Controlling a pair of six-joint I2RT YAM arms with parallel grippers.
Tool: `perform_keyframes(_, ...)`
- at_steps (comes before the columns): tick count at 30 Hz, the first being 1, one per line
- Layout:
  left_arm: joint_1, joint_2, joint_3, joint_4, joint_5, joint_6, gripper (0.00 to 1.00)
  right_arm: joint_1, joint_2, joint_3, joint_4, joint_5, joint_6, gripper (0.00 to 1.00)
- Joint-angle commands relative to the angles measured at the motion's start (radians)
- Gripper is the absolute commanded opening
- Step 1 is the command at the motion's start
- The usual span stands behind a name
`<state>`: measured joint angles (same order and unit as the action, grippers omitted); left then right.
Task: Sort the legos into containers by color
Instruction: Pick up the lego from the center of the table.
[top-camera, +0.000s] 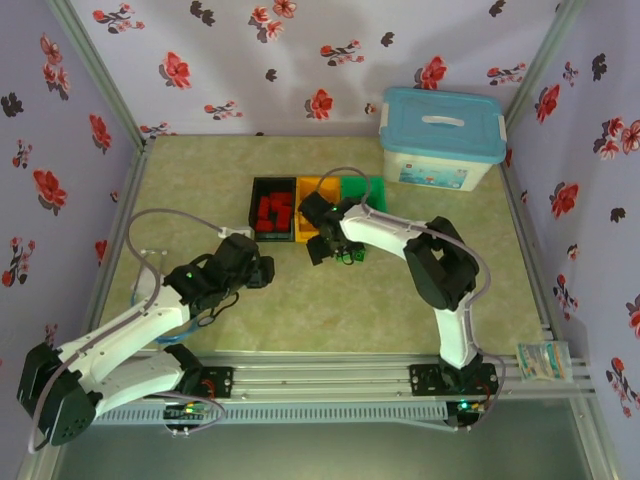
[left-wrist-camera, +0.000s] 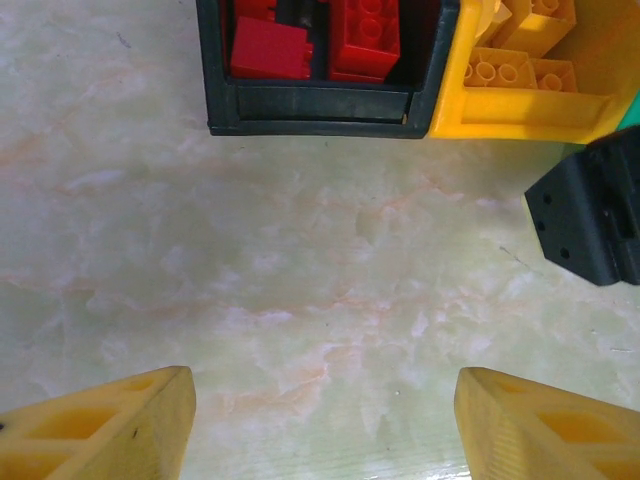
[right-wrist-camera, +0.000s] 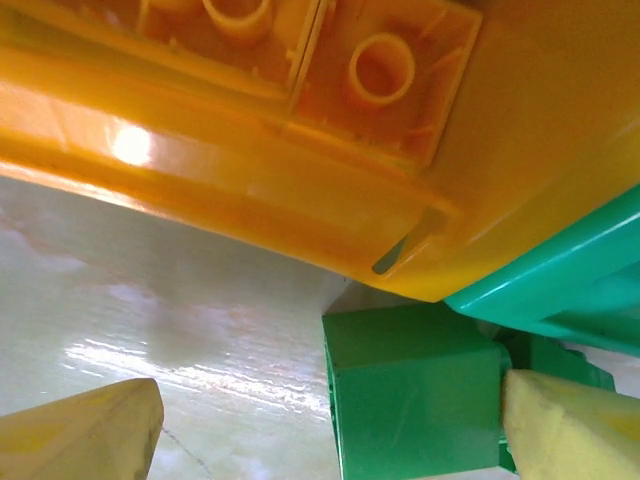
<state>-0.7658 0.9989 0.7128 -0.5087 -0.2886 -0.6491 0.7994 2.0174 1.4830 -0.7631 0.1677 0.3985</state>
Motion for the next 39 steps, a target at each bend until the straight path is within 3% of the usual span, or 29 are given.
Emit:
perform_keyframes(1,0.009,-0.013,-0.015,-0.010,-0.020,-0.011,0.69,0.027,0.030,0.028,-0.056,0.060,-0.011,0.88)
perform_keyframes(7,0.011,-0.011,-0.013,-0.004,-0.020,-0.006,0.69,0.051,0.049,0.032,-0.059,0.062,-0.008,0.80)
perform_keyframes(14,0.011,-0.007,-0.014,0.002,-0.021,-0.007,0.68,0.062,0.031,0.020,-0.034,0.013,-0.002,0.59)
perform_keyframes(18,0.013,-0.009,-0.014,0.002,-0.021,-0.003,0.68,0.065,-0.031,0.003,-0.009,0.009,0.003,0.59)
perform_keyframes(24,0.014,-0.007,-0.014,0.007,-0.020,-0.002,0.68,0.061,-0.071,0.001,-0.013,0.076,0.008,0.72)
perform_keyframes(39,0.014,-0.015,-0.039,0.015,-0.020,-0.007,0.68,0.023,0.005,-0.045,0.040,0.016,0.022,0.71)
